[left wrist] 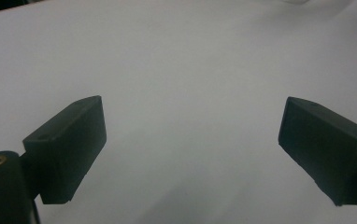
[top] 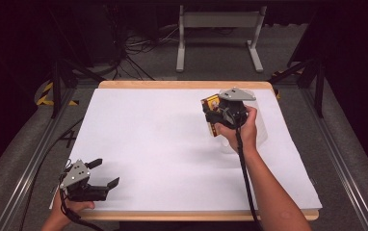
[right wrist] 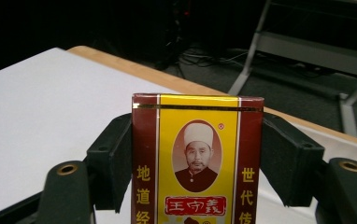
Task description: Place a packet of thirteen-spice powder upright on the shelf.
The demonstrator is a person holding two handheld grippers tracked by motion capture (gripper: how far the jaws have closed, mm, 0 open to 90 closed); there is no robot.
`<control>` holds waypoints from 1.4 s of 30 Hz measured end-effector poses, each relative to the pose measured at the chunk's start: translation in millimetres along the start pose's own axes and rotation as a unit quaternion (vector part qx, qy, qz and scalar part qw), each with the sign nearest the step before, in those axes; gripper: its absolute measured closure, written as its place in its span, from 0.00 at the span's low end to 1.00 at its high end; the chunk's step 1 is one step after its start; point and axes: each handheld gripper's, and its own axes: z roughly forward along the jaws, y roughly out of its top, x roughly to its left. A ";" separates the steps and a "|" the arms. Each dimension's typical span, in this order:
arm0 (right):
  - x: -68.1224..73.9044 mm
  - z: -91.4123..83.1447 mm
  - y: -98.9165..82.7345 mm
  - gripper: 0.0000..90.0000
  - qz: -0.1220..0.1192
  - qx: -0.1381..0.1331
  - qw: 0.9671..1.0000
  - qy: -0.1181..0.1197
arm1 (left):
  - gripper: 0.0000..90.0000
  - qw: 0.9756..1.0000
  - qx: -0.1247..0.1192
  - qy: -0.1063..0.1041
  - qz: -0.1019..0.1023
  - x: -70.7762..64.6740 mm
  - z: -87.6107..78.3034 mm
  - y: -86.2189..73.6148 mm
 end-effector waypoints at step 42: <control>-63.9 -1.5 -44.2 0.36 0.067 0.033 0.996 -0.051 | 0.09 1.000 0.004 -0.005 -0.005 0.5 0.9 -0.2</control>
